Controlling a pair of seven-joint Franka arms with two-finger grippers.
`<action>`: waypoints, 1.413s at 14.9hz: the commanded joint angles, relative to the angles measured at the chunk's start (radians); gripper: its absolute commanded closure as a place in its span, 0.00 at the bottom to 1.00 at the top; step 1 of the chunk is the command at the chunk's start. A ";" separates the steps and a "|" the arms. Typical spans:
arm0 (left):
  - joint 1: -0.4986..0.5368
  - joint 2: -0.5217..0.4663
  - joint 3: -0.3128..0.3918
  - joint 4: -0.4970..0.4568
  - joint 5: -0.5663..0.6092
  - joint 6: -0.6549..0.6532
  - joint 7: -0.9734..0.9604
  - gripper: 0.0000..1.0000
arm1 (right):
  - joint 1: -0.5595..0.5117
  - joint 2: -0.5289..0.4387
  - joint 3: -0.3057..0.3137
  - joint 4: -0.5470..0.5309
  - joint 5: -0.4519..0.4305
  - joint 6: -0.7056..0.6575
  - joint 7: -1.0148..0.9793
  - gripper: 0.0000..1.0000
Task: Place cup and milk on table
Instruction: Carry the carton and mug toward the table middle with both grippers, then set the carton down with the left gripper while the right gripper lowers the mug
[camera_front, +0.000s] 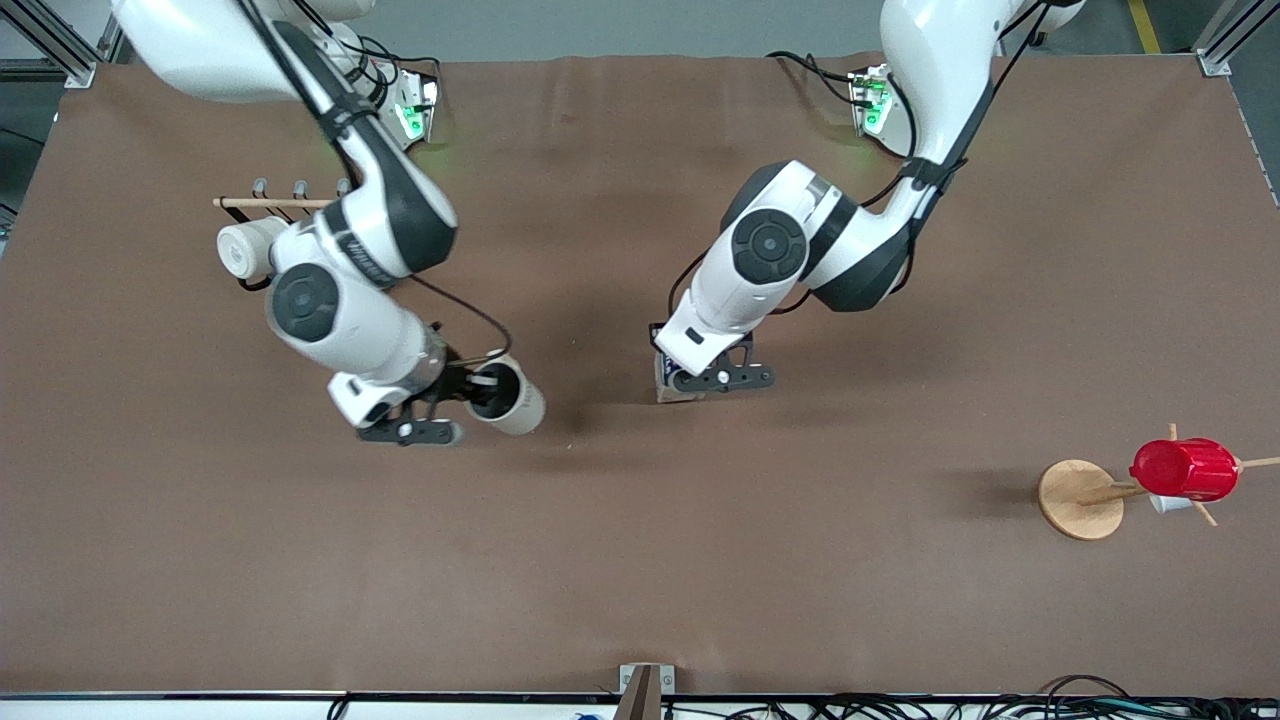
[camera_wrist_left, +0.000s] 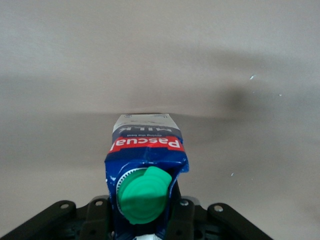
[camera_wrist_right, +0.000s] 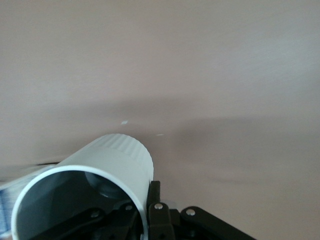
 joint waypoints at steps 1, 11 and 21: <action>-0.021 0.041 0.006 0.033 -0.016 0.021 -0.018 0.65 | 0.038 0.051 0.004 -0.003 -0.045 0.064 0.075 0.98; 0.006 -0.066 0.025 0.108 -0.002 -0.075 -0.032 0.00 | 0.126 0.140 0.006 -0.018 -0.137 0.134 0.161 0.95; 0.313 -0.466 0.075 0.110 0.210 -0.491 0.470 0.00 | 0.166 0.188 0.019 -0.021 -0.151 0.145 0.276 0.91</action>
